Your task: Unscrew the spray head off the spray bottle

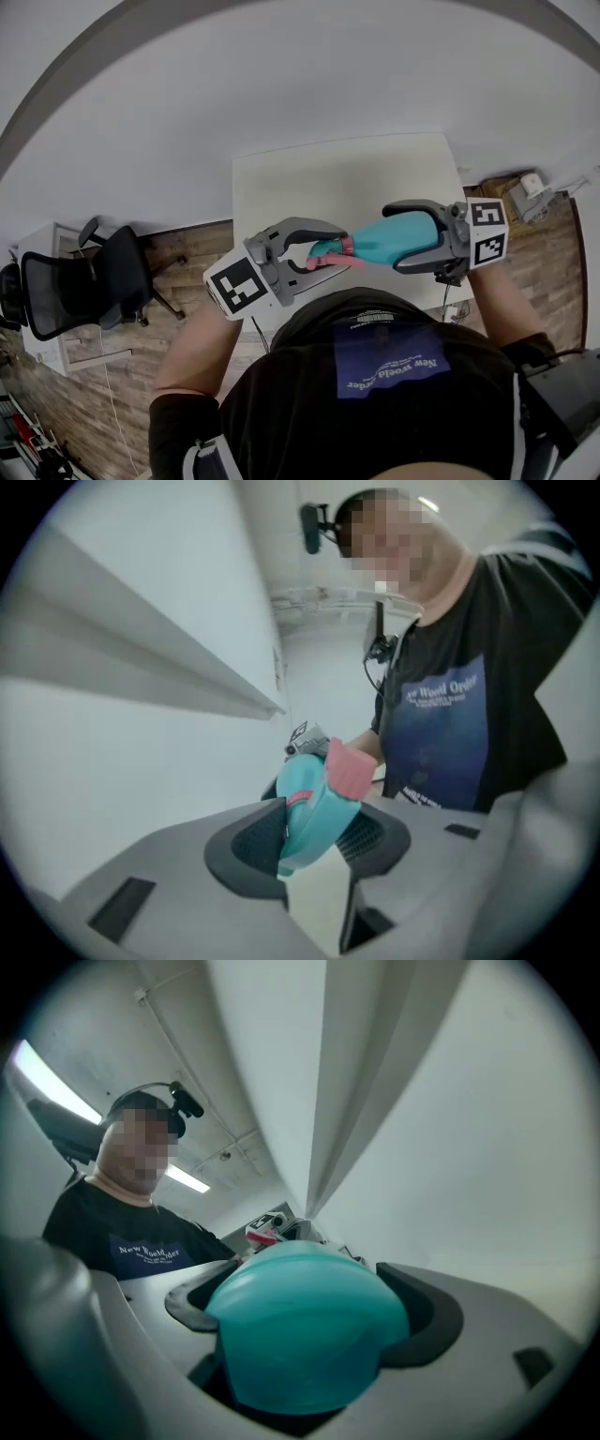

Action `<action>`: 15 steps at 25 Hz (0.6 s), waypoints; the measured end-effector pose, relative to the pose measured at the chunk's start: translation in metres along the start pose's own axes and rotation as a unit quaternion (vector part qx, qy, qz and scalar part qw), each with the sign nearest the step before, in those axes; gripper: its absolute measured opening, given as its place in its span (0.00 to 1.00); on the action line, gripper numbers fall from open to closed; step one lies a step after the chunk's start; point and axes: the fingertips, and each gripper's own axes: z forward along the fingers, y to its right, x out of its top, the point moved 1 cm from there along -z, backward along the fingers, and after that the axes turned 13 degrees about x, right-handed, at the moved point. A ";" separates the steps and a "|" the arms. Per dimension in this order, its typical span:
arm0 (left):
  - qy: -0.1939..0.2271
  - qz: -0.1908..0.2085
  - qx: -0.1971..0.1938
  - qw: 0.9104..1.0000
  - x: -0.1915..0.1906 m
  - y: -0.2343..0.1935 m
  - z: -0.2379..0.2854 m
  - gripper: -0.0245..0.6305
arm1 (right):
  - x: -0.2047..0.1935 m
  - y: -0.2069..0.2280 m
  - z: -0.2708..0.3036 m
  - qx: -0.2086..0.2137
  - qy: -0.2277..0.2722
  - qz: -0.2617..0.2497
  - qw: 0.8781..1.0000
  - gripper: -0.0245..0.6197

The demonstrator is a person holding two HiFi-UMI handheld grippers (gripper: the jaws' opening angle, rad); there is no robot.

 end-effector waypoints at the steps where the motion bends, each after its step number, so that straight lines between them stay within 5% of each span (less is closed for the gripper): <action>1: -0.011 -0.049 -0.001 0.999 -0.002 -0.002 -0.001 0.25 | 0.002 -0.002 0.001 -0.005 -0.007 -0.020 1.000 0.75; 5: -0.024 -0.189 -0.024 0.981 -0.009 -0.007 -0.004 0.25 | 0.009 -0.012 0.003 -0.028 -0.040 -0.107 0.993 0.75; 9: -0.018 -0.301 -0.037 0.953 -0.013 -0.014 -0.007 0.25 | 0.016 -0.018 0.010 -0.052 -0.080 -0.192 0.977 0.75; 12: -0.016 -0.380 -0.050 0.924 -0.016 -0.018 -0.008 0.25 | 0.017 -0.024 0.015 -0.060 -0.109 -0.239 0.963 0.75; 15: -0.017 -0.459 -0.069 0.885 -0.021 -0.022 -0.006 0.25 | 0.018 -0.028 0.017 -0.068 -0.125 -0.276 0.951 0.75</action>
